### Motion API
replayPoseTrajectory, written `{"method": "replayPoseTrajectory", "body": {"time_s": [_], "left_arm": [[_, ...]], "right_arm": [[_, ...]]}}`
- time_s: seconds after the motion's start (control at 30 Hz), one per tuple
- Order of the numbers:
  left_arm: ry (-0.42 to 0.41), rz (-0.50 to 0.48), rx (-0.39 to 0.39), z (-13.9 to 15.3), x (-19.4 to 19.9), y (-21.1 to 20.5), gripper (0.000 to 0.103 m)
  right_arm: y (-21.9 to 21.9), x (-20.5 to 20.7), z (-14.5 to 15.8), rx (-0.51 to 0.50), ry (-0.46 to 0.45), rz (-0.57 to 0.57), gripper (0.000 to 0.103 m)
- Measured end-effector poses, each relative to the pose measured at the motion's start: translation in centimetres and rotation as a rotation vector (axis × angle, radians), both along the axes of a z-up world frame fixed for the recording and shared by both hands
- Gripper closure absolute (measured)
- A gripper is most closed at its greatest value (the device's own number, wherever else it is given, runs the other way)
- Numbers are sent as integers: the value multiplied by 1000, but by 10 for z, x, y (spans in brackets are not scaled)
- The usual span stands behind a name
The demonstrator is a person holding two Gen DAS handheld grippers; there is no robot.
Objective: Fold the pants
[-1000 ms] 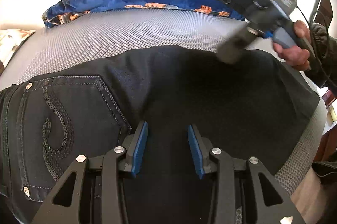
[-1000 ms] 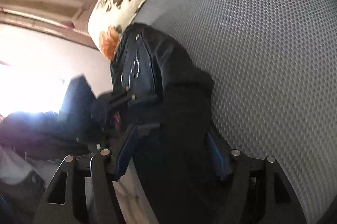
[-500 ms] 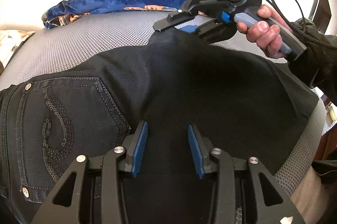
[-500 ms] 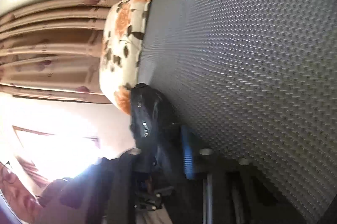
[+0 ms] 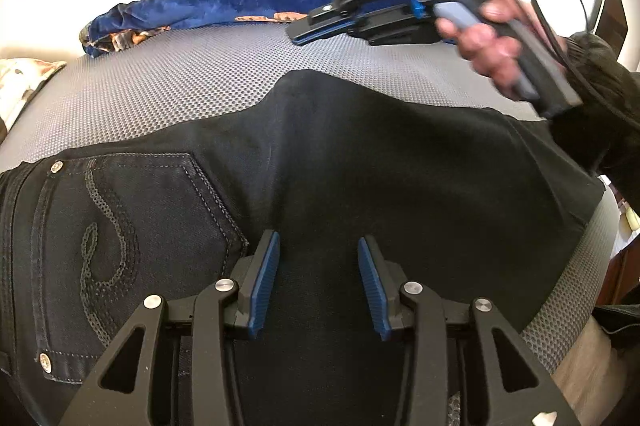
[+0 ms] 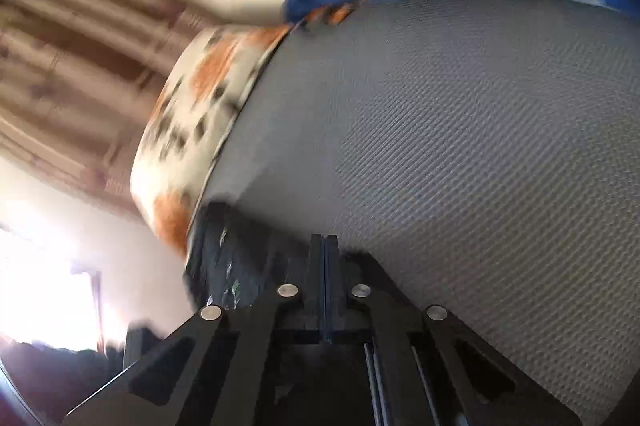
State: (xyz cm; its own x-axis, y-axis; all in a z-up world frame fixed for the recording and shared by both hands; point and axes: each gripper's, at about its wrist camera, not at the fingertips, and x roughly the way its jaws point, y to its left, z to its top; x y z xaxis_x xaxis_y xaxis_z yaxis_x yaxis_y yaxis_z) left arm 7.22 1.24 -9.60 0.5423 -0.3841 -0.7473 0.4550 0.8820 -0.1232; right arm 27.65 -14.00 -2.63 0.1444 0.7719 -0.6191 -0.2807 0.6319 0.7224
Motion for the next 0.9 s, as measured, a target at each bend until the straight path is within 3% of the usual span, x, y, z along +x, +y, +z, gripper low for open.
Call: {"method": "replayPoseTrajectory", "body": {"time_s": [0.17, 0.23, 0.33, 0.43, 0.47, 0.5, 0.6, 0.73, 0.77, 0.8, 0.9], "left_arm": [[10, -18, -2, 1, 2, 0, 61], [34, -24, 1, 5, 5, -2, 60], [39, -46, -17, 12, 7, -3, 60], [18, -58, -14, 18, 6, -4, 58], [20, -52, -5, 17, 8, -5, 57], [32, -44, 5, 14, 10, -5, 57], [52, -26, -11, 5, 12, 0, 57], [43, -31, 12, 5, 11, -3, 56], [37, -34, 19, 4, 10, -3, 55], [28, -35, 26, 4, 9, -4, 55], [0, -27, 40, 1, 4, -6, 55]], "right_arm": [[3, 16, -16, -83, 38, -5, 100], [0, 11, -19, -115, 78, 21, 94], [-1, -2, -16, -149, 67, 63, 78], [-3, -7, -17, -82, 93, 125, 71], [-1, -7, -20, -76, 109, 142, 60], [1, -5, -23, -90, 112, 162, 56], [7, -4, -30, -52, 117, 224, 55], [20, -5, -38, -47, 115, 284, 57], [22, -4, -37, -24, 117, 282, 78], [23, -2, -33, 2, 107, 270, 92], [23, 0, -30, -36, 75, 229, 96]]}}
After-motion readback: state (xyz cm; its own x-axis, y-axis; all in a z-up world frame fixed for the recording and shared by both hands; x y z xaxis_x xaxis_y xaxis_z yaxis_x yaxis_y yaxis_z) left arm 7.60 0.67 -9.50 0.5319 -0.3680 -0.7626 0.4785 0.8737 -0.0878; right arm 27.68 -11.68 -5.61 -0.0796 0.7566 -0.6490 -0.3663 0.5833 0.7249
